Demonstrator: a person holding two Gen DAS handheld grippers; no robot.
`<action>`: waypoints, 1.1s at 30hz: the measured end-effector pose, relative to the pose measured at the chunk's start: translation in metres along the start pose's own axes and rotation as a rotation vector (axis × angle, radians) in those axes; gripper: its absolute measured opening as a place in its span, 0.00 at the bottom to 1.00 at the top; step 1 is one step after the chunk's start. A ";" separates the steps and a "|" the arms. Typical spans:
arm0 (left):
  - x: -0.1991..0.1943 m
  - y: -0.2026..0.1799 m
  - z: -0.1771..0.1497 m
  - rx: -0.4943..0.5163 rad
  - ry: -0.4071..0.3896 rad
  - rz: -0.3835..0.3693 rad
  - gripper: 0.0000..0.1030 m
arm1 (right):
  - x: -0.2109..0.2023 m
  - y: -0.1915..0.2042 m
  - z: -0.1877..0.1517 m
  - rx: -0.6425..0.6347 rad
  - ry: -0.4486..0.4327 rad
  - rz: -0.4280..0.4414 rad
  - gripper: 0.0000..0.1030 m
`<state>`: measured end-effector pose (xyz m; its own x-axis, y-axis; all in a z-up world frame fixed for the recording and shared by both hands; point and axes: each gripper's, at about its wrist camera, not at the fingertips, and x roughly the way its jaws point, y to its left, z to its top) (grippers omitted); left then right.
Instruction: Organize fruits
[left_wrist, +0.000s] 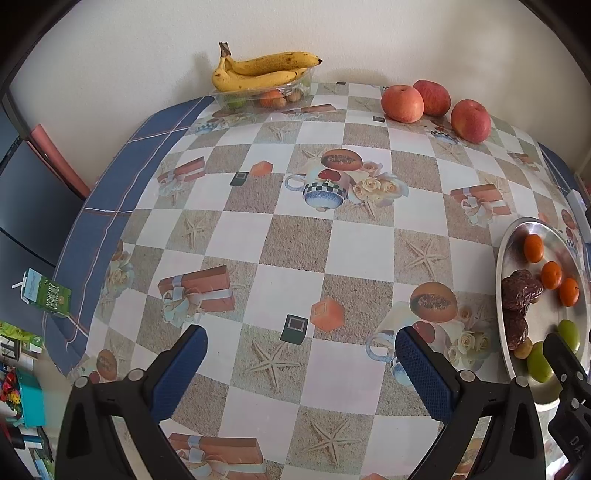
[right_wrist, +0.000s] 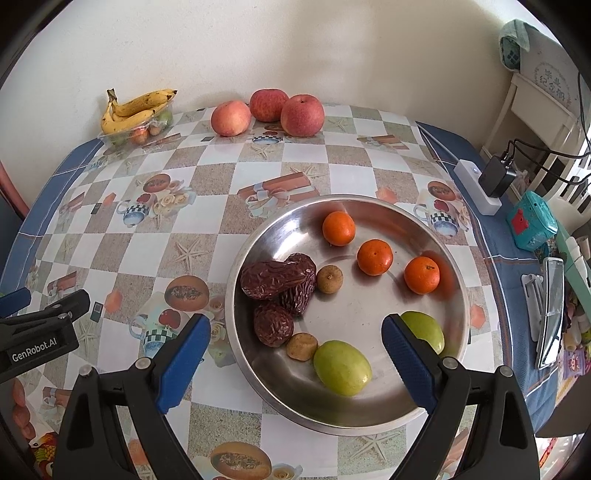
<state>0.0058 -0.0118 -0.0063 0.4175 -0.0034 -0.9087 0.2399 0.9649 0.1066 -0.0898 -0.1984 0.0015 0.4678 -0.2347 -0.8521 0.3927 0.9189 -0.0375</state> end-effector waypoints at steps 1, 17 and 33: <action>0.000 0.000 0.000 0.001 0.000 0.000 1.00 | 0.000 0.000 0.000 0.000 0.000 0.000 0.91; 0.000 -0.001 0.000 0.006 0.006 0.005 1.00 | -0.001 0.000 0.000 0.001 -0.001 0.003 0.91; 0.003 0.000 -0.002 0.003 0.022 0.005 1.00 | -0.001 0.000 0.000 0.001 -0.001 0.002 0.91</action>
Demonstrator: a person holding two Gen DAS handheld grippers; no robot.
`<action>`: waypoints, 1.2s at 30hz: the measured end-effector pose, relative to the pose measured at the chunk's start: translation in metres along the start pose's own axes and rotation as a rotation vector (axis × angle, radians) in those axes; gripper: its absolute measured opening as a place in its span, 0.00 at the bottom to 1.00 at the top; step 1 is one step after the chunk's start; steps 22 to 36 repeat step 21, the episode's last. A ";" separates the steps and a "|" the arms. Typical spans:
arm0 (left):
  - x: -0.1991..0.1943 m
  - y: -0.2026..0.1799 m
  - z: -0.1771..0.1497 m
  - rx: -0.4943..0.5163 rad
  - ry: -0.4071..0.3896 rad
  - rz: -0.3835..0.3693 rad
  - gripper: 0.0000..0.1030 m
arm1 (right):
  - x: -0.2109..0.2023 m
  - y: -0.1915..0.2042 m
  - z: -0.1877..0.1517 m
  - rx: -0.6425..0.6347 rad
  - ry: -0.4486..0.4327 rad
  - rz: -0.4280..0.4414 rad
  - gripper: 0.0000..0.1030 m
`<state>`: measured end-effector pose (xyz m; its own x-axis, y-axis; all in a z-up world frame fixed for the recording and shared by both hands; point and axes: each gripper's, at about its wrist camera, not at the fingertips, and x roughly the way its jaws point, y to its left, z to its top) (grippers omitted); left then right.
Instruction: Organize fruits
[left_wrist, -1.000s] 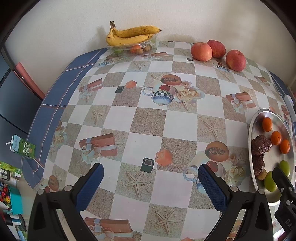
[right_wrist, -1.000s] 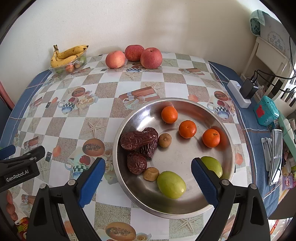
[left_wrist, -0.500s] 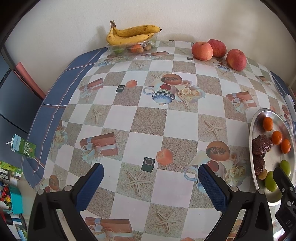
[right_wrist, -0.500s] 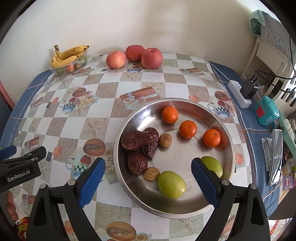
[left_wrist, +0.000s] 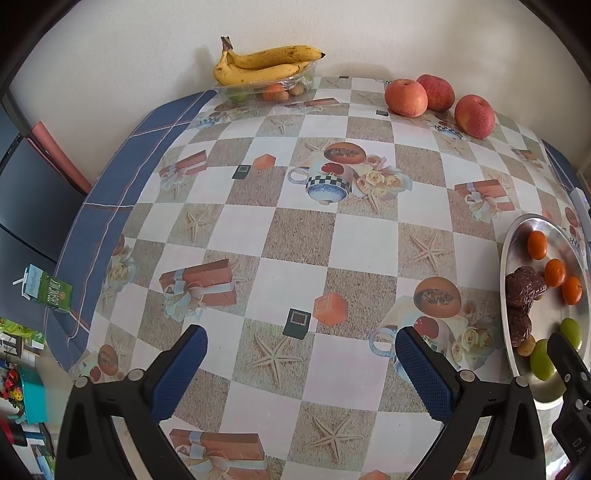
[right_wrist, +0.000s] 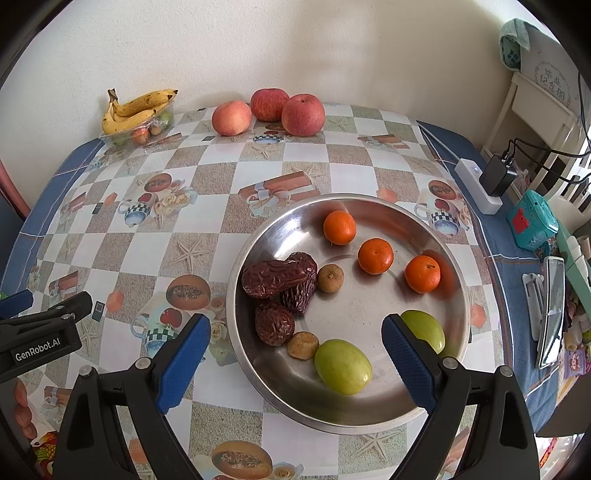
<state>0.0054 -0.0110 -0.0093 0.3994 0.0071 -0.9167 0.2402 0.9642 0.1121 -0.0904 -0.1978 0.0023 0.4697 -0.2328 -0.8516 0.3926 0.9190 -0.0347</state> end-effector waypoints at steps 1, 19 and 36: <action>0.000 0.000 0.000 -0.001 0.002 -0.005 1.00 | 0.000 0.000 0.000 0.000 -0.001 0.000 0.91; 0.002 0.004 -0.001 -0.027 0.026 0.015 1.00 | 0.001 0.000 -0.001 0.000 0.001 0.000 0.91; 0.002 0.003 -0.001 -0.024 0.027 0.014 1.00 | 0.001 0.000 -0.001 0.001 0.002 0.001 0.91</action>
